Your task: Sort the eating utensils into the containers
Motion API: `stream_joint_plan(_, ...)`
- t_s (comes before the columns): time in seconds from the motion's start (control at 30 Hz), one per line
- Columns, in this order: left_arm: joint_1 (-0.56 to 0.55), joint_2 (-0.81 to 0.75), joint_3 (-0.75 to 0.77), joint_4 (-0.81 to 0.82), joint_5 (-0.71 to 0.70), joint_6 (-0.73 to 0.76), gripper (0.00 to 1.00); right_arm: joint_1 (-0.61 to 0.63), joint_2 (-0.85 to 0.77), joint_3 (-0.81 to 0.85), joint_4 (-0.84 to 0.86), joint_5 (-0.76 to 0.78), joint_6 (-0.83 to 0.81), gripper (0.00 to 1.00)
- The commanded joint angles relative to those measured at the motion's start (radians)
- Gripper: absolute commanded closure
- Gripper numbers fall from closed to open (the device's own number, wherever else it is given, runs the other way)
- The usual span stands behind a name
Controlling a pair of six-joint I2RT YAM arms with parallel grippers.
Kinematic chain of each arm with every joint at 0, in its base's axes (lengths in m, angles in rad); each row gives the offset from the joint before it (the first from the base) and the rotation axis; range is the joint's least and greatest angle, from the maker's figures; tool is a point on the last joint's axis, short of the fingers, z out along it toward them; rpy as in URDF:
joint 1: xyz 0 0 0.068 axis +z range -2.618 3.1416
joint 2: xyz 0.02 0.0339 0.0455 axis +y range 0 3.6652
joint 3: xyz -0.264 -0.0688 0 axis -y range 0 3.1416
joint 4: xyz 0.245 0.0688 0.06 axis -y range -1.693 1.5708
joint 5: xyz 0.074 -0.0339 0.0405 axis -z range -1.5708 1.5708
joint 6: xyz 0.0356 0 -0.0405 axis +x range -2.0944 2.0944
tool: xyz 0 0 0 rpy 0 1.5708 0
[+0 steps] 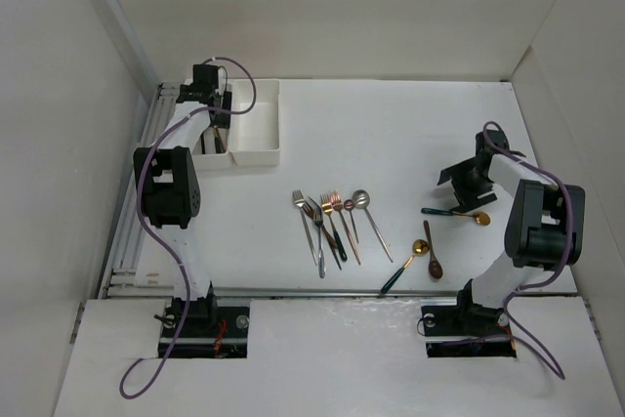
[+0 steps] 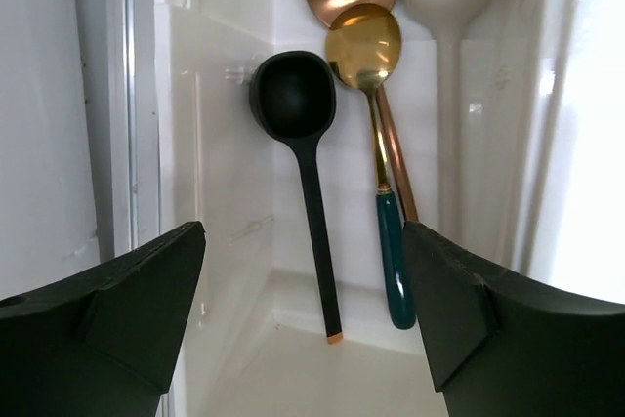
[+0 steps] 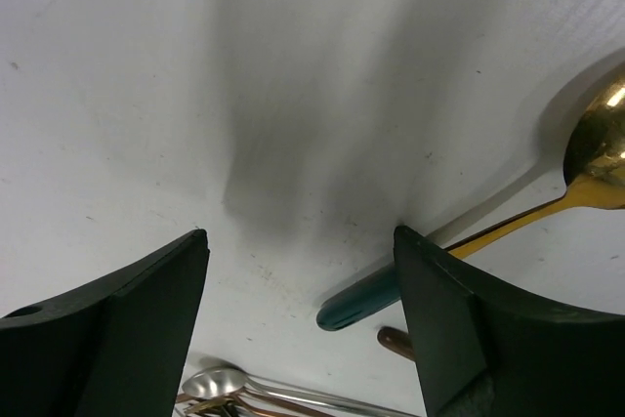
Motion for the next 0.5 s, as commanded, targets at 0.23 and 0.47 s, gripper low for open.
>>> stream_joint_plan(0.23,-0.003,-0.100,0.132,-0.097,0.099,-0.020,0.19,0.047,-0.107,0.087,-0.179,0.196,-0.003,0.23)
stream_joint_plan(0.47,-0.003,-0.091,0.190,-0.154,0.166,-0.029,0.19,0.092,-0.148,0.080,-0.291,0.263,-0.018,0.23)
